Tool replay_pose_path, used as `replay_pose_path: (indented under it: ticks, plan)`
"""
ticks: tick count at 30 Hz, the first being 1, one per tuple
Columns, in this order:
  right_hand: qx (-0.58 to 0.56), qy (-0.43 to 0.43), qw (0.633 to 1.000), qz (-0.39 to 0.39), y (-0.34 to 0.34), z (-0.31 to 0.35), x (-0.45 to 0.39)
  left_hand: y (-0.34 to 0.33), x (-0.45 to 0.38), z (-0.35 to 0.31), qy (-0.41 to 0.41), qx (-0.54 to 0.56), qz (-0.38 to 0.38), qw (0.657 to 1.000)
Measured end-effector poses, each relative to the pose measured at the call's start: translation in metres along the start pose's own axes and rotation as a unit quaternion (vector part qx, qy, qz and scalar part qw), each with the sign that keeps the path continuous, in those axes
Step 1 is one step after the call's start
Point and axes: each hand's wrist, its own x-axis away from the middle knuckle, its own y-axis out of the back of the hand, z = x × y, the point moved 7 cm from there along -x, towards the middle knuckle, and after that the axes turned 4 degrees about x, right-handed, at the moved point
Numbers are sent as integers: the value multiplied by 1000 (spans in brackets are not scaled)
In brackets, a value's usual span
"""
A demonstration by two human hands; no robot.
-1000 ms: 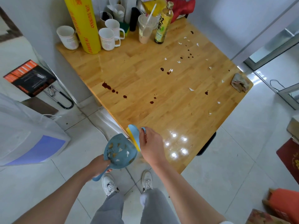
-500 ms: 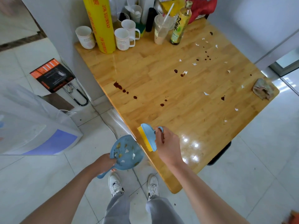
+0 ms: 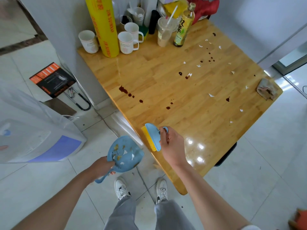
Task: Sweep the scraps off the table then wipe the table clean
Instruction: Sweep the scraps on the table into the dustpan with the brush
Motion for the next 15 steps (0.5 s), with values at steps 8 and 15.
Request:
replay_pose_path:
  ticks: [8,15]
  plan:
    - [-22,25,999,14,58,-11,-30,-30,39,-78,-39,122,-4,992]
    - [17,60,997,54,144,-89,-56,-137,51,-120,-32,171,-41,984]
